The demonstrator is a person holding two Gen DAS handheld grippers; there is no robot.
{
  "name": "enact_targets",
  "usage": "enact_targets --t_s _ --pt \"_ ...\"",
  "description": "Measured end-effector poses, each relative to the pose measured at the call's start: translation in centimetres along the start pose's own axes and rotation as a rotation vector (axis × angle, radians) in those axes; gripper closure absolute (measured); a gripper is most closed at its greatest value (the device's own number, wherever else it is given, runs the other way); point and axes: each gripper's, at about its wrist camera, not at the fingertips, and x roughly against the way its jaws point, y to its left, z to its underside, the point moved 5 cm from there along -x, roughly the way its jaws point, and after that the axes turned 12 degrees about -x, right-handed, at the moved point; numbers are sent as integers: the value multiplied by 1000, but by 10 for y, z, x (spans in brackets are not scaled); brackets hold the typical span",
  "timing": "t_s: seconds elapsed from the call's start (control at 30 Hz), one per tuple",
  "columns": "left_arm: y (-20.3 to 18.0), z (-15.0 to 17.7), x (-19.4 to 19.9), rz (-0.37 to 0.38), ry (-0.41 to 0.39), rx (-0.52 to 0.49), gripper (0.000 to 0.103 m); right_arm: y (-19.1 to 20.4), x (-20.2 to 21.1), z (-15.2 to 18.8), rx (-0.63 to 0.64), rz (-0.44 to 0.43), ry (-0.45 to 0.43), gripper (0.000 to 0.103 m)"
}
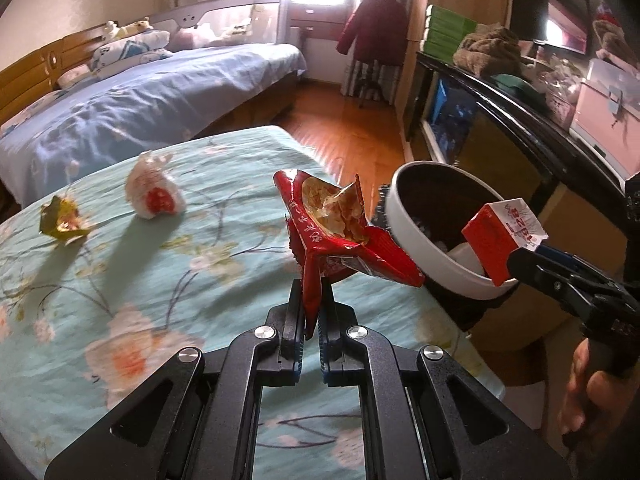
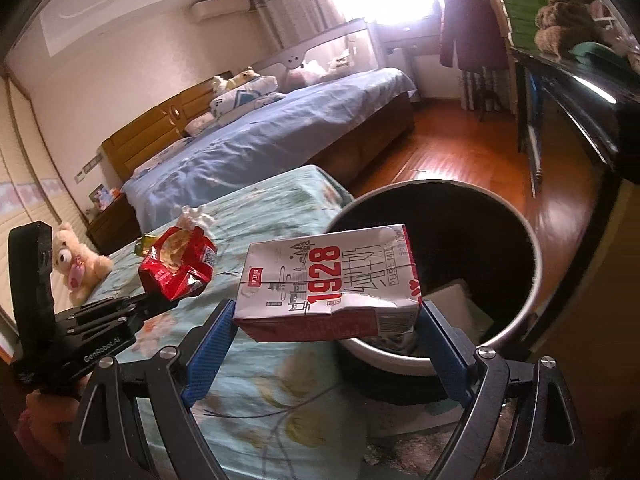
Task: Collect trash
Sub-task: 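Carry the chip bag and red-and-white box over the bin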
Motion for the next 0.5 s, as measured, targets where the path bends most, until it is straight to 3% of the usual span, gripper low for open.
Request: enact_targets --t_s 0.5 --pt "-45 -26 -21 62 8 -87 98 -36 2 -10 -40 63 -5 13"
